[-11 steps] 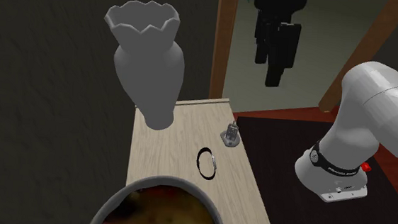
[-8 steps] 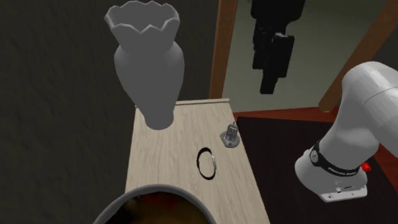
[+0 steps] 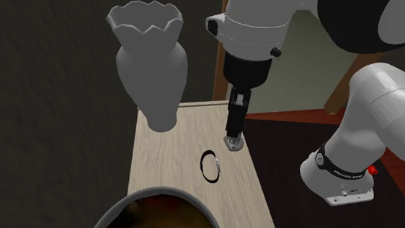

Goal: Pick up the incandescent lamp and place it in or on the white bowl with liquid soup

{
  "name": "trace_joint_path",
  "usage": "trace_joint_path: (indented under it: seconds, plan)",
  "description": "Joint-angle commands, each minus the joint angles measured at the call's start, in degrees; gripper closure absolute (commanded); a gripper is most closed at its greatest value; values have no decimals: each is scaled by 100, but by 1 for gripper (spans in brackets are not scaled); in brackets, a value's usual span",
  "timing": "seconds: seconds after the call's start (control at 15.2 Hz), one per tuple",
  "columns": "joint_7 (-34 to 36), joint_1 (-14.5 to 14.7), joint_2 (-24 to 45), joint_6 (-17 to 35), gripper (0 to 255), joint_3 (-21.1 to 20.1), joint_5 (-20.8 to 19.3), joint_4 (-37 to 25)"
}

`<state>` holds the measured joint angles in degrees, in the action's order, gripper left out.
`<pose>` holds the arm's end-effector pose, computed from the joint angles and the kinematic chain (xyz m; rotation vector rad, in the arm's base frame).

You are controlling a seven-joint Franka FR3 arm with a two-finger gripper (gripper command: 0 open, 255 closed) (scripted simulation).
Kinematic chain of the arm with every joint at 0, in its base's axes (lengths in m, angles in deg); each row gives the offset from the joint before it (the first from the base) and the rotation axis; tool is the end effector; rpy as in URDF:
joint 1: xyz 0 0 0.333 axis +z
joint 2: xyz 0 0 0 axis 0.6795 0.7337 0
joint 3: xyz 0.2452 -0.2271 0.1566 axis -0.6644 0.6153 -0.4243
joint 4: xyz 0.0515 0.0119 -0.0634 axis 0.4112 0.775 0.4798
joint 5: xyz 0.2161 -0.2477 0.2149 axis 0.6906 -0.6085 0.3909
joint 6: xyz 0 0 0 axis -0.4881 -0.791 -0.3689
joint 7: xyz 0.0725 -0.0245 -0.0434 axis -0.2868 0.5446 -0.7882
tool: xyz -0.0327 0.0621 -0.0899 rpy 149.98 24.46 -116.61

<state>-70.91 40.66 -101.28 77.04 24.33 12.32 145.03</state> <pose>0.3202 0.0420 0.5000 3.1180 -0.3073 -0.0292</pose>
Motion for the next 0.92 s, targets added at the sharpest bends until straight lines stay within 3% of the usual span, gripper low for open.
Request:
trace_joint_path:
  seconds: [0.0,0.4,0.86]
  plan:
    - [126,-10,50,235,0,-81,-2,150]
    - [126,-5,191,719,0,-114,18,494]
    - [126,-5,191,718,0,-114,18,493]
